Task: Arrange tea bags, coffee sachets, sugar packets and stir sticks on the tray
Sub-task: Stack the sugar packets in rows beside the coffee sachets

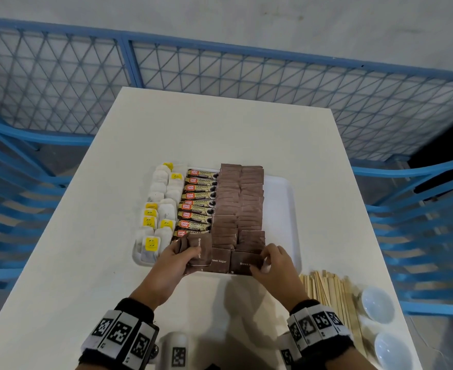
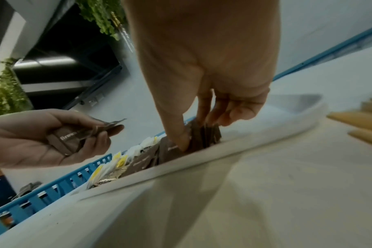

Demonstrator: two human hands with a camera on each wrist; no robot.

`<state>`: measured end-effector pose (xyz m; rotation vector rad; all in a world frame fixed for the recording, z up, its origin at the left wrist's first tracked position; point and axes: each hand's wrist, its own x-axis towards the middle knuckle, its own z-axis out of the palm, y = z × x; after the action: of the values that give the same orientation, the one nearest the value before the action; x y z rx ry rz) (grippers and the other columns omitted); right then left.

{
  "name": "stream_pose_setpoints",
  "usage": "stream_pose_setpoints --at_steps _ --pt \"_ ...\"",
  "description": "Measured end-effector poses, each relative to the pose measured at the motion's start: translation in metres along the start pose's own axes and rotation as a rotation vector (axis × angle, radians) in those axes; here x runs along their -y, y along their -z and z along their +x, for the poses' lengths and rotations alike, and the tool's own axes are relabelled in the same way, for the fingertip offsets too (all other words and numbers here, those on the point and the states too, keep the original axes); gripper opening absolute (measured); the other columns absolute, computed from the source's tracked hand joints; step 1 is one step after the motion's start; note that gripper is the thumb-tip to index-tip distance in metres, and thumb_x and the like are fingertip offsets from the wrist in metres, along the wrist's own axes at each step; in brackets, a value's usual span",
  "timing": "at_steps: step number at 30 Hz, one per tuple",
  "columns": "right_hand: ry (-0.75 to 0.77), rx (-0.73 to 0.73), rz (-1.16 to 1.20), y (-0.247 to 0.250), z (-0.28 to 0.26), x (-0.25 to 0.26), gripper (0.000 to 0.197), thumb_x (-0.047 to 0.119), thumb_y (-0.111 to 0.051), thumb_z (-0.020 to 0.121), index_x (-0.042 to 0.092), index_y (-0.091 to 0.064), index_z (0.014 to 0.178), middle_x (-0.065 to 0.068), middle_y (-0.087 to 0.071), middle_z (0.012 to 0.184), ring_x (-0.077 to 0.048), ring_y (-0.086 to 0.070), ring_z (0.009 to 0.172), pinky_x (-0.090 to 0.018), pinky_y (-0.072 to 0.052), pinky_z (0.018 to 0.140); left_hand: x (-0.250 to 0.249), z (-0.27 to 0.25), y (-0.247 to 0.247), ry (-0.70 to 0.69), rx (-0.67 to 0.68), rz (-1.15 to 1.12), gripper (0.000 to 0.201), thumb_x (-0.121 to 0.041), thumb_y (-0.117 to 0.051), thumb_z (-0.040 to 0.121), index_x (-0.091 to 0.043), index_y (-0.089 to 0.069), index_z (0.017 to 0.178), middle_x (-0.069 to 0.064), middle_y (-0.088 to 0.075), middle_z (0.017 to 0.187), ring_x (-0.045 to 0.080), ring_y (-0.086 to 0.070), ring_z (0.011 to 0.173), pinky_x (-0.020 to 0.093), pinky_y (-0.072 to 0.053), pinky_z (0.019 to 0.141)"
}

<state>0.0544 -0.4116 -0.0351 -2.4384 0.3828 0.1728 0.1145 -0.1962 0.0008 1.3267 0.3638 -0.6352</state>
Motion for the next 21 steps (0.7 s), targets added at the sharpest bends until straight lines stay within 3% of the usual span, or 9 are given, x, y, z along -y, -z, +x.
stream_pose_setpoints --at_steps 3,5,8,11,13,16,18,21 --pt "0.059 -0.055 -0.009 0.002 -0.001 0.007 0.037 0.027 -0.071 0.077 0.015 -0.048 0.102 0.003 -0.045 0.098 -0.015 -0.047 0.090 -0.021 -0.043 0.078 0.002 0.000 0.000 0.003 0.009 0.064 0.016 0.001 -0.059 0.087 -0.009 -0.064 0.098 0.009 -0.069 0.090 0.018 -0.067 0.077 0.028 -0.055 0.074" --pt "0.104 -0.062 0.100 0.007 -0.002 0.023 0.032 0.028 -0.067 0.082 0.017 -0.049 0.106 0.005 -0.047 0.099 -0.012 -0.049 0.089 -0.013 -0.041 0.076 0.002 -0.001 -0.001 -0.005 0.024 0.112 0.016 0.001 -0.063 0.084 -0.009 -0.064 0.096 0.008 -0.069 0.089 0.015 -0.066 0.076 0.022 -0.056 0.067" --pt "0.071 0.101 0.340 0.014 -0.002 0.049 0.026 0.031 -0.061 0.088 0.022 -0.053 0.112 0.010 -0.056 0.093 -0.002 -0.055 0.083 -0.005 -0.041 0.069 0.000 -0.003 -0.003 -0.034 0.044 0.194 0.021 -0.002 -0.069 0.080 -0.013 -0.065 0.098 0.005 -0.069 0.090 0.015 -0.064 0.080 0.020 -0.052 0.064" --pt "0.046 0.268 0.532 0.014 -0.001 0.061 0.029 0.023 -0.062 0.088 0.021 -0.057 0.117 0.014 -0.062 0.092 0.007 -0.058 0.079 -0.007 -0.044 0.068 -0.003 -0.005 -0.006 -0.059 0.076 0.249 0.026 -0.003 -0.072 0.077 -0.017 -0.066 0.098 -0.002 -0.070 0.083 0.010 -0.064 0.076 0.019 -0.049 0.060" --pt "0.038 0.302 0.622 0.012 0.000 0.061 0.026 0.011 -0.064 0.086 0.017 -0.060 0.112 0.009 -0.065 0.089 0.004 -0.060 0.075 -0.010 -0.046 0.064 -0.005 -0.006 -0.009 -0.066 0.084 0.241 0.023 -0.002 -0.072 0.078 -0.018 -0.066 0.094 -0.005 -0.069 0.077 0.007 -0.063 0.070 0.018 -0.048 0.057" --pt "-0.011 0.327 0.712 0.012 0.000 0.059 0.018 0.005 -0.063 0.086 0.015 -0.062 0.100 0.002 -0.065 0.082 -0.001 -0.058 0.064 -0.015 -0.046 0.058 -0.005 -0.006 -0.010 -0.053 0.066 0.174 0.017 -0.003 -0.068 0.082 -0.017 -0.066 0.090 0.000 -0.068 0.082 0.011 -0.062 0.075 0.020 -0.049 0.060" --pt "-0.037 0.331 0.732 0.012 -0.001 0.056 0.013 0.006 -0.062 0.086 0.014 -0.063 0.096 -0.003 -0.065 0.082 -0.011 -0.058 0.067 -0.022 -0.050 0.062 -0.005 -0.006 -0.011 -0.041 0.069 0.165 0.014 -0.002 -0.067 0.082 -0.013 -0.065 0.092 0.004 -0.068 0.086 0.013 -0.063 0.077 0.019 -0.051 0.060" --pt "-0.083 0.290 0.780 0.010 -0.001 0.052 0.011 0.009 -0.059 0.089 0.010 -0.064 0.099 -0.011 -0.069 0.093 -0.027 -0.065 0.083 -0.033 -0.056 0.078 -0.005 -0.007 -0.014 -0.024 0.091 0.146 0.016 0.002 -0.065 0.082 -0.007 -0.063 0.094 0.009 -0.068 0.090 0.016 -0.066 0.077 0.020 -0.055 0.062"
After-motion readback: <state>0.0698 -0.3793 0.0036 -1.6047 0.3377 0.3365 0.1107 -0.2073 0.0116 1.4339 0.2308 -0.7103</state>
